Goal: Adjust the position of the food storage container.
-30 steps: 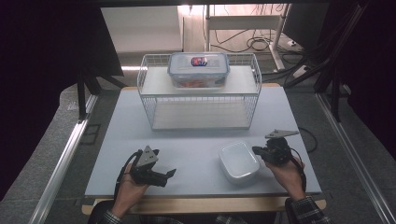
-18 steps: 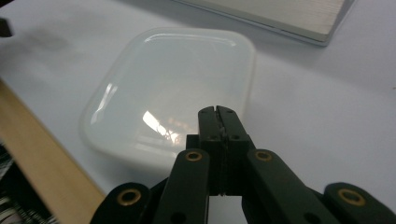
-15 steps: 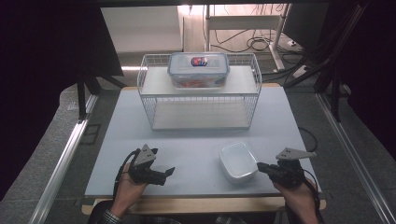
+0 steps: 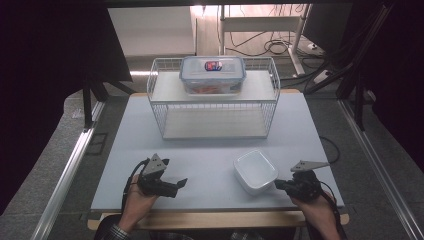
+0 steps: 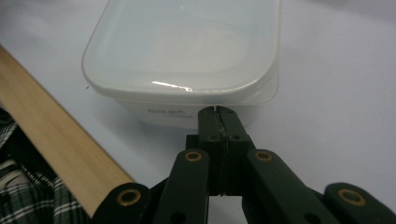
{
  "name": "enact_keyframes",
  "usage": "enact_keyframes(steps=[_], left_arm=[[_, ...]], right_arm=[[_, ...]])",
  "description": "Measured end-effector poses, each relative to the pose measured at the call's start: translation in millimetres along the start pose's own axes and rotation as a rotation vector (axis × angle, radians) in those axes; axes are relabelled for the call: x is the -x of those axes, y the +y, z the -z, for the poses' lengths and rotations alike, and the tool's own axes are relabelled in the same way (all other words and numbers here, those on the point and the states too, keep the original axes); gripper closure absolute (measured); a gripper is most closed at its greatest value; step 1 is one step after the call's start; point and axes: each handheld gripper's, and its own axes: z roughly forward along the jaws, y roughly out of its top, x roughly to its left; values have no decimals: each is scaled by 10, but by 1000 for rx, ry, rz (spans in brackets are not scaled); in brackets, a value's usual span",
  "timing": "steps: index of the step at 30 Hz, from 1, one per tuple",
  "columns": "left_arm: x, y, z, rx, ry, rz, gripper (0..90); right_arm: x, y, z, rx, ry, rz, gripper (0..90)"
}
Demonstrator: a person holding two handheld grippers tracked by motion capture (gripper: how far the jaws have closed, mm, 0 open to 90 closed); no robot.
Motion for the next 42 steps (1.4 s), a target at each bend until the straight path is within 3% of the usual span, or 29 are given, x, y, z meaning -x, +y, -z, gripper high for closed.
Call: enact_keyframes(steps=[5, 9, 15, 19, 25, 29, 36, 42], left_arm=[[-12, 2, -27, -12, -8, 15, 43], [-38, 20, -38, -12, -37, 56, 47], [-96, 73, -112, -46, -24, 73, 52], [-125, 122, -185, -75, -18, 87, 71], [-151, 186, -248, -74, 19, 89, 144], [-183, 218, -302, -67, 18, 98, 186], [-194, 204, -336, -97, 34, 69, 192], [-201, 180, -302, -97, 39, 72, 191]], right_arm=[[158, 78, -89, 0, -13, -19, 892], [262, 167, -159, 7, -23, -28, 891], [423, 326, -297, 9, -31, -48, 892], [453, 416, -419, -1, -15, -50, 892], [357, 562, -572, -12, -3, -12, 892], [246, 671, -675, -16, 23, 27, 891], [17, 811, -847, -39, 91, 71, 891], [-162, 872, -926, -49, 123, 111, 886]])
